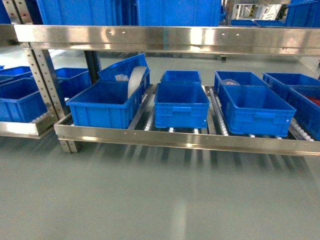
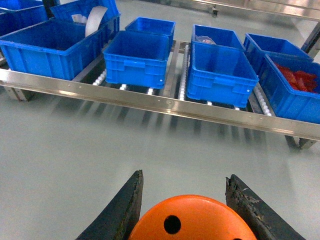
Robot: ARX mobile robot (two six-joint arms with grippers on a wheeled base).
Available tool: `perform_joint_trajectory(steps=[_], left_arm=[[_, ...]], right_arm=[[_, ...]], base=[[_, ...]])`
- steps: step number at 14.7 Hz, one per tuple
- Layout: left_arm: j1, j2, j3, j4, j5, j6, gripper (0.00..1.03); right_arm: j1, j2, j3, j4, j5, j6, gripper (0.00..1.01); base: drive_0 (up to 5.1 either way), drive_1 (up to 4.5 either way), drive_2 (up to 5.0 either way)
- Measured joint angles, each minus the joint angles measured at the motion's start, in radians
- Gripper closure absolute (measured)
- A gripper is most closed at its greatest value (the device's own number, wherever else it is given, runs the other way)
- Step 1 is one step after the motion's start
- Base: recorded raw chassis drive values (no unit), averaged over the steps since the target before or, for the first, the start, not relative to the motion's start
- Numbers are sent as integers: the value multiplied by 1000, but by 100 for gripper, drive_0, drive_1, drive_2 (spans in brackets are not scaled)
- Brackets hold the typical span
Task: Sort blue parts and orange caps into right shelf containers
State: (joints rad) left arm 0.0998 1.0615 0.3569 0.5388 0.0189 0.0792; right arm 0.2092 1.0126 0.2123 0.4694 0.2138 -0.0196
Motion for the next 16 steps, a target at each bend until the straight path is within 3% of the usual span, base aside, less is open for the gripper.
perform_joint_trajectory(steps=[7, 16], left_arm=[[-1, 0, 0, 0, 1, 0, 59], [-3, 0, 0, 0, 1, 0, 59]], right_arm=[[0, 0, 0, 0, 0, 0, 58], [0, 0, 0, -1, 3, 0, 58]], base=[[-167, -167, -167], [28, 28, 28]])
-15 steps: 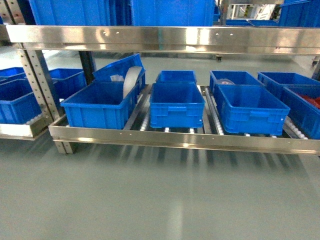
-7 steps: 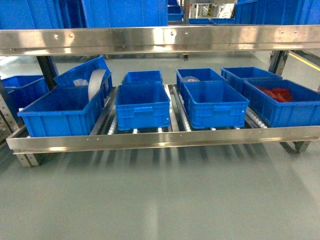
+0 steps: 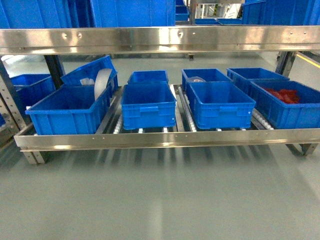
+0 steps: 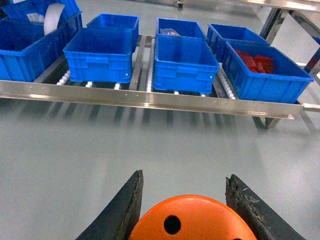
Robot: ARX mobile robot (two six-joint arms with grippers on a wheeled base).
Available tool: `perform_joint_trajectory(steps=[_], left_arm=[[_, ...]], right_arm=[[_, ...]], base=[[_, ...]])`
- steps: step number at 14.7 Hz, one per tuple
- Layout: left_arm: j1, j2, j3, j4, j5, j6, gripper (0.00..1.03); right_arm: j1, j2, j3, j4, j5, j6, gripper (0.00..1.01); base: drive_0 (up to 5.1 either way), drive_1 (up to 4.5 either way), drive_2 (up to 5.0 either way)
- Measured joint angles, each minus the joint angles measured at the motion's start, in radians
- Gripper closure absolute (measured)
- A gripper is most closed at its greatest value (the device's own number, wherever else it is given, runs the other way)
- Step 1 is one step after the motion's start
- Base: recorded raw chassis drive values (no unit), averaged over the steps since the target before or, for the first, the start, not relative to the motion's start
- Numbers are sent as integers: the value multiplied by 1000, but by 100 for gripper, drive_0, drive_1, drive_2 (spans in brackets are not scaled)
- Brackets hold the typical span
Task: Sort blue parts and orange caps into right shelf containers
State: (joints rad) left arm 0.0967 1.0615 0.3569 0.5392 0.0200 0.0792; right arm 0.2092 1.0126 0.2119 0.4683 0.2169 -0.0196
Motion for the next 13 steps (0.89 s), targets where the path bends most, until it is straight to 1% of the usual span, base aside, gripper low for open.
perform_joint_trajectory(steps=[13], left_arm=[[0, 0, 0, -1, -1, 0, 59]], right_arm=[[0, 0, 0, 1, 0, 0, 58]], base=[[0, 0, 0]])
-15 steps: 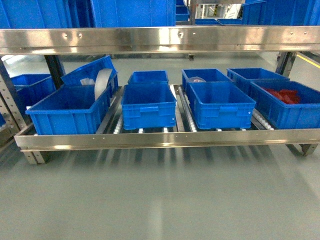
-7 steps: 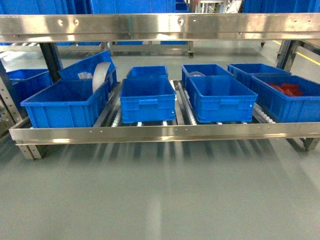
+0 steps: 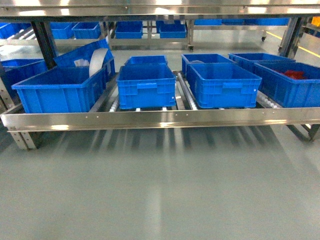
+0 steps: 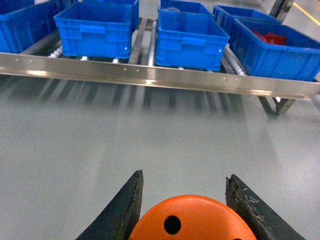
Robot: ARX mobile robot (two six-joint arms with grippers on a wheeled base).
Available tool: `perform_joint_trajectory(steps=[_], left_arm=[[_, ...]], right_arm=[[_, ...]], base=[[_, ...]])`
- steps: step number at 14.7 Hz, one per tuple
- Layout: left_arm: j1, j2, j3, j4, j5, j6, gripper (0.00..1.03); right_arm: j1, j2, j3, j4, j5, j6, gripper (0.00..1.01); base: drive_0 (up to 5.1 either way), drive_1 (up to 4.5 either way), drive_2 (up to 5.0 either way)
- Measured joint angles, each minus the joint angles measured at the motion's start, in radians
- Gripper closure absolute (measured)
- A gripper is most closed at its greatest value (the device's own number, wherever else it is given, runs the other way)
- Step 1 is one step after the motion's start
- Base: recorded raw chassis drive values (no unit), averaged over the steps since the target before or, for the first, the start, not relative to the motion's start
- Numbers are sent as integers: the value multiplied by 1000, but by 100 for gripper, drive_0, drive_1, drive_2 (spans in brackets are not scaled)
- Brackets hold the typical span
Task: Sort blue parts and orange caps into right shelf containers
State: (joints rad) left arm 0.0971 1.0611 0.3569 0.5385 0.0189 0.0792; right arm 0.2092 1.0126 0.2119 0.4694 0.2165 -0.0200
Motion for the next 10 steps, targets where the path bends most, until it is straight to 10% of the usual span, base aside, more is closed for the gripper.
perform_joint_trajectory(steps=[10], left_arm=[[0, 0, 0, 0, 0, 0, 59]], right_arm=[[0, 0, 0, -1, 0, 0, 58]], base=[[0, 0, 0]])
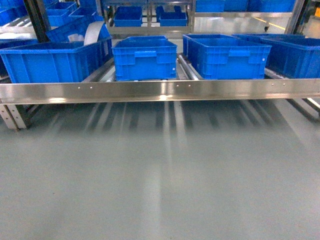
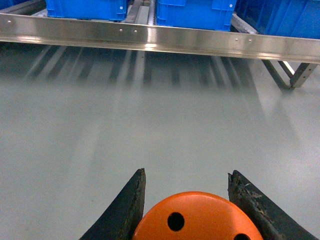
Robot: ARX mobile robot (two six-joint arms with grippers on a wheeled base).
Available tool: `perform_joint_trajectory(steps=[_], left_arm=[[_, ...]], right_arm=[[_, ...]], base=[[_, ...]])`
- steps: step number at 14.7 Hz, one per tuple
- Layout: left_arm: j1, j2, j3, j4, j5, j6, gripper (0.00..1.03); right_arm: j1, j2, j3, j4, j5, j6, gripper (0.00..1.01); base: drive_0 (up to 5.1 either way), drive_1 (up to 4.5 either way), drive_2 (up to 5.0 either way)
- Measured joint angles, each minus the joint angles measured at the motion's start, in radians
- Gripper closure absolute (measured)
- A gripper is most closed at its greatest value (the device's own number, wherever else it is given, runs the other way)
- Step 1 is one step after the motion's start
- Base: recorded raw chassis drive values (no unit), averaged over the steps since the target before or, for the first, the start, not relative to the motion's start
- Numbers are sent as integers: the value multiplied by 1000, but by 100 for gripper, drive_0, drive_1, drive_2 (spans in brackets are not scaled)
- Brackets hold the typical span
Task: Sort blue parts and orange caps into right shelf containers
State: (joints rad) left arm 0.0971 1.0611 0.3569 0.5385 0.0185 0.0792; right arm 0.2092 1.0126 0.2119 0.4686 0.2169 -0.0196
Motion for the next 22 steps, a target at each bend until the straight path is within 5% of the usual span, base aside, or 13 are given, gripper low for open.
perform_joint_trajectory(steps=[8, 22], left_arm=[[0, 0, 0, -1, 0, 0, 59], [3, 0, 0, 2, 0, 0, 59]], right_arm=[[0, 0, 0, 0, 0, 0, 58], [0, 0, 0, -2, -1, 0, 58]], base=[[0, 0, 0], [308, 162, -503]])
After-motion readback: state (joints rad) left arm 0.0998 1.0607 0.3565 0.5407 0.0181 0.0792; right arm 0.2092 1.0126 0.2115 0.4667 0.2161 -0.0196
